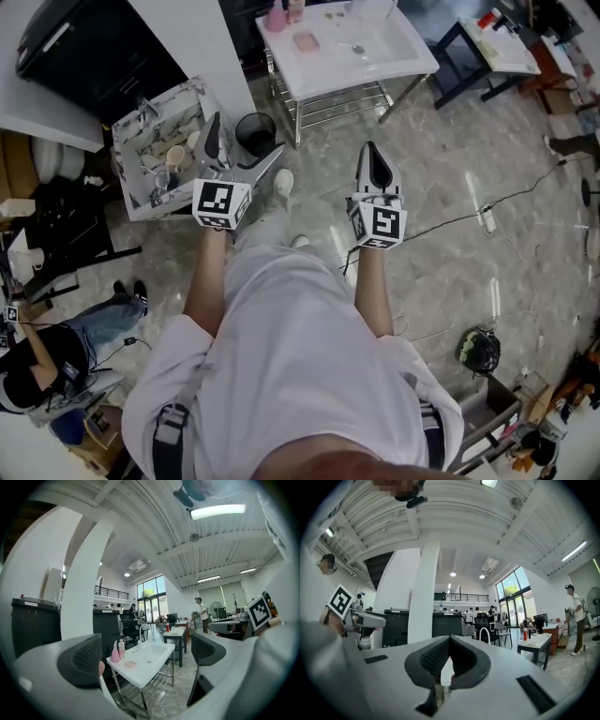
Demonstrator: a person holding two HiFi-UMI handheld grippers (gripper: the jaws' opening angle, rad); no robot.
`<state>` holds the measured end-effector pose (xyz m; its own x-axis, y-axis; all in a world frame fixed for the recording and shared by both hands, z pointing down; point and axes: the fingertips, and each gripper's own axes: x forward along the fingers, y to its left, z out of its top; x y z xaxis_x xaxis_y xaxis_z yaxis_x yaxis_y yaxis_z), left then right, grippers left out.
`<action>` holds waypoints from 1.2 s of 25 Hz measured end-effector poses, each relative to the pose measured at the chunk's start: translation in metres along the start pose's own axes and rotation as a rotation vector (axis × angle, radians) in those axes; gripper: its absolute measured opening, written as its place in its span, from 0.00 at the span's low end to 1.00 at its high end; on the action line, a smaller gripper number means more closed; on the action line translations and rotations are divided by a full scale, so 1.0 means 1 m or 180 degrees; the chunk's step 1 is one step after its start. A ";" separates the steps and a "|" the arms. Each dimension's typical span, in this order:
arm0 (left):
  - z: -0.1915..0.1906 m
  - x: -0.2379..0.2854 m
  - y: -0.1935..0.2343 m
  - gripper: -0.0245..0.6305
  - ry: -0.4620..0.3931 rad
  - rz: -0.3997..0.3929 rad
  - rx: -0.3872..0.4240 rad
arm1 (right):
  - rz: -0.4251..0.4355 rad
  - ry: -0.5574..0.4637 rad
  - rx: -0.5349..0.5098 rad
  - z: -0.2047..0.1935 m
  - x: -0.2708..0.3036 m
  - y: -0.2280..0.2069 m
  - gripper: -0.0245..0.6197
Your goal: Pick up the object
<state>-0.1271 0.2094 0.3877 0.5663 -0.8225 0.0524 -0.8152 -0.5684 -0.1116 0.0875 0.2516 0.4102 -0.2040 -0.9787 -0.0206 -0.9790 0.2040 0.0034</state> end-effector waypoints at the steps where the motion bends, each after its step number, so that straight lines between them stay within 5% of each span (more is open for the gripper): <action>1: -0.003 0.009 0.002 0.92 -0.0005 -0.0013 -0.0014 | -0.0016 0.0007 -0.0002 -0.002 0.007 -0.004 0.04; 17: -0.047 0.234 0.117 0.92 0.0025 -0.0067 -0.0404 | 0.0035 0.0236 -0.0244 -0.015 0.223 -0.055 0.04; 30: -0.090 0.397 0.173 0.89 0.0449 -0.0153 -0.0604 | 0.0019 0.0509 -0.0219 -0.035 0.370 -0.098 0.04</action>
<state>-0.0536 -0.2175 0.4782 0.5933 -0.7815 0.1928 -0.8034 -0.5897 0.0820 0.1082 -0.1311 0.4375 -0.2022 -0.9695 0.1388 -0.9743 0.2134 0.0715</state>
